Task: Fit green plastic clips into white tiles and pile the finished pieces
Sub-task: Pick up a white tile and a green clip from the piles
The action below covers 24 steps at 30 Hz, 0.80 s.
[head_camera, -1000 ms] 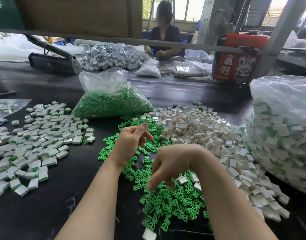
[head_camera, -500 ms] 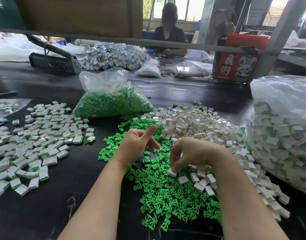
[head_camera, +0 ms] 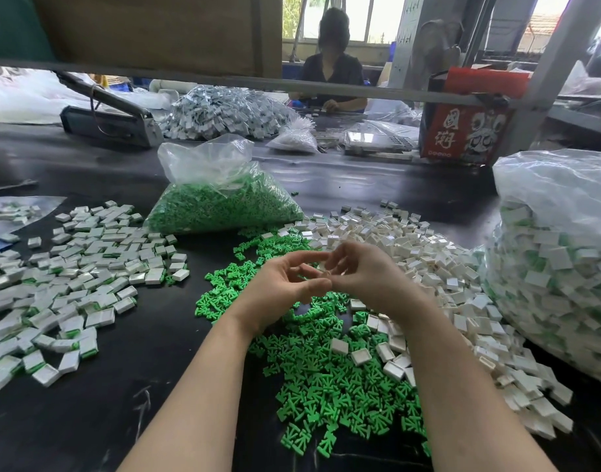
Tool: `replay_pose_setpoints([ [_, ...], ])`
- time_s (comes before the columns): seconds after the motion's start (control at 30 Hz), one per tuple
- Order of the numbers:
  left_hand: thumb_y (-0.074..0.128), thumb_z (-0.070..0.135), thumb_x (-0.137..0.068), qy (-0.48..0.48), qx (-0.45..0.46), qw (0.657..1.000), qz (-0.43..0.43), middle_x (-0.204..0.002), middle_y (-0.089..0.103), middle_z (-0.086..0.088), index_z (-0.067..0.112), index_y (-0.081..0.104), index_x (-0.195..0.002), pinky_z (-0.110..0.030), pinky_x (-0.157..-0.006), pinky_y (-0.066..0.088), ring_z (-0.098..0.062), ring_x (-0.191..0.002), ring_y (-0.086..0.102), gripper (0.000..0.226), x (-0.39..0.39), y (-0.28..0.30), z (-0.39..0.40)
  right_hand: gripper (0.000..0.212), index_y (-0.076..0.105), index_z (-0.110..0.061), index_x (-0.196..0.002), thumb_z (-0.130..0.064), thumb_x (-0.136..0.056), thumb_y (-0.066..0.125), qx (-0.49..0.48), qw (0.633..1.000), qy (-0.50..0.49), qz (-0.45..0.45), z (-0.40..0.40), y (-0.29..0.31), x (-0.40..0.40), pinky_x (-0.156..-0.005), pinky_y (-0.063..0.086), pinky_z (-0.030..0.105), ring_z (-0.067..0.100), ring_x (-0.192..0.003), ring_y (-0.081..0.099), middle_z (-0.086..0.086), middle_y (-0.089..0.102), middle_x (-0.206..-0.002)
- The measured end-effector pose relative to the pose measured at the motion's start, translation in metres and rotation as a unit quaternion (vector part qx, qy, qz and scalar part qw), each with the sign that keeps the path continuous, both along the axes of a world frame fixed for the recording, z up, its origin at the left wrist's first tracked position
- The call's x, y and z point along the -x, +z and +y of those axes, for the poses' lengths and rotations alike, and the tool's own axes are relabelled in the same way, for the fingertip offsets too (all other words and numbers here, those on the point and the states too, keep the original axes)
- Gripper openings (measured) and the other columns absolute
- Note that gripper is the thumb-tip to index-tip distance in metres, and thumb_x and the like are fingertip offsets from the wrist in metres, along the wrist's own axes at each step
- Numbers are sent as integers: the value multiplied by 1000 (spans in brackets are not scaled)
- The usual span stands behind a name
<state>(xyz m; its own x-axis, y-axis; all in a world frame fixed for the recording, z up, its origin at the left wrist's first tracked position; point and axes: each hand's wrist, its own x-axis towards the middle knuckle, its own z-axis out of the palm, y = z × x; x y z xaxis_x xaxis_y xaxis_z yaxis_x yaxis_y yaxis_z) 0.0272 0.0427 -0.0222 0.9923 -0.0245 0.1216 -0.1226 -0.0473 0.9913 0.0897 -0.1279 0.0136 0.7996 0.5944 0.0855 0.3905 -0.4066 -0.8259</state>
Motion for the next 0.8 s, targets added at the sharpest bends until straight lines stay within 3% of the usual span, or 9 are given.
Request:
replay_pose_setpoints([
  [0.1, 82, 23, -71, 16, 47, 999, -20, -90, 77, -6, 25, 78, -103, -19, -67, 54, -12, -80, 70, 32, 0, 0, 1, 19, 59, -10, -88, -15, -81, 76, -51, 998, -5, 31, 4, -5, 1, -71, 55, 36, 16, -72, 58, 18, 67, -89],
  [0.2, 82, 20, -71, 29, 62, 997, -21, -87, 77, -9, 22, 79, -97, -17, -65, 53, -12, -76, 71, 26, 0, -2, 4, 14, 62, -12, -88, -18, -84, 74, -94, 992, 12, 83, 2, -9, -1, -60, 50, 21, 8, -65, 60, 8, 68, -80],
  [0.3, 81, 21, -76, 55, 57, 997, -17, -87, 76, -10, 19, 78, -94, -23, -65, 55, -16, -76, 71, 18, 1, -6, 6, 8, 65, -13, -91, -20, -89, 67, -90, 993, 4, 74, 2, -13, -3, -62, 52, 20, 7, -68, 62, 1, 72, -80],
  [0.37, 83, 29, -75, 89, 44, 995, -7, -85, 75, -5, 22, 75, -89, -30, -67, 55, -17, -75, 70, 18, 0, -8, 7, 7, 66, -22, -93, -23, -87, 69, -10, 1000, 3, 19, 2, -17, -5, -70, 54, 21, 8, -78, 65, -4, 70, -88],
  [0.43, 83, 35, -72, 113, 35, 993, 9, -86, 75, -2, 24, 74, -88, -38, -70, 53, -15, -72, 67, 22, -1, -10, 9, 18, 68, -33, -96, -31, -80, 77, 130, 990, 21, -54, 4, -21, -4, -78, 50, 19, 4, -88, 61, -13, 63, -99],
  [0.53, 81, 32, -74, 105, 61, 993, 10, -95, 76, -2, 25, 76, -98, -39, -78, 54, -13, -82, 70, 24, -2, -11, 7, 16, 72, -30, -92, -35, -78, 79, 194, 973, 15, -121, 9, -20, -4, -68, 42, 11, -4, -81, 55, -18, 61, -90],
  [0.63, 81, 19, -75, 87, 129, 988, -9, -98, 76, -9, 24, 77, -98, -27, -77, 56, -21, -91, 73, 24, -1, -10, 7, 7, 72, -25, -85, -28, -82, 77, 184, 976, 10, -118, 11, -21, -6, -64, 42, 9, -3, -75, 59, -14, 66, -83],
  [0.8, 82, 18, -70, 82, 198, 976, -34, -102, 75, -13, 19, 78, -92, -25, -75, 57, -24, -94, 72, 23, -2, -8, 9, 5, 71, -25, -82, -22, -83, 75, 61, 994, -56, -72, 7, -23, -7, -67, 51, 14, 4, -74, 64, -8, 71, -84],
])
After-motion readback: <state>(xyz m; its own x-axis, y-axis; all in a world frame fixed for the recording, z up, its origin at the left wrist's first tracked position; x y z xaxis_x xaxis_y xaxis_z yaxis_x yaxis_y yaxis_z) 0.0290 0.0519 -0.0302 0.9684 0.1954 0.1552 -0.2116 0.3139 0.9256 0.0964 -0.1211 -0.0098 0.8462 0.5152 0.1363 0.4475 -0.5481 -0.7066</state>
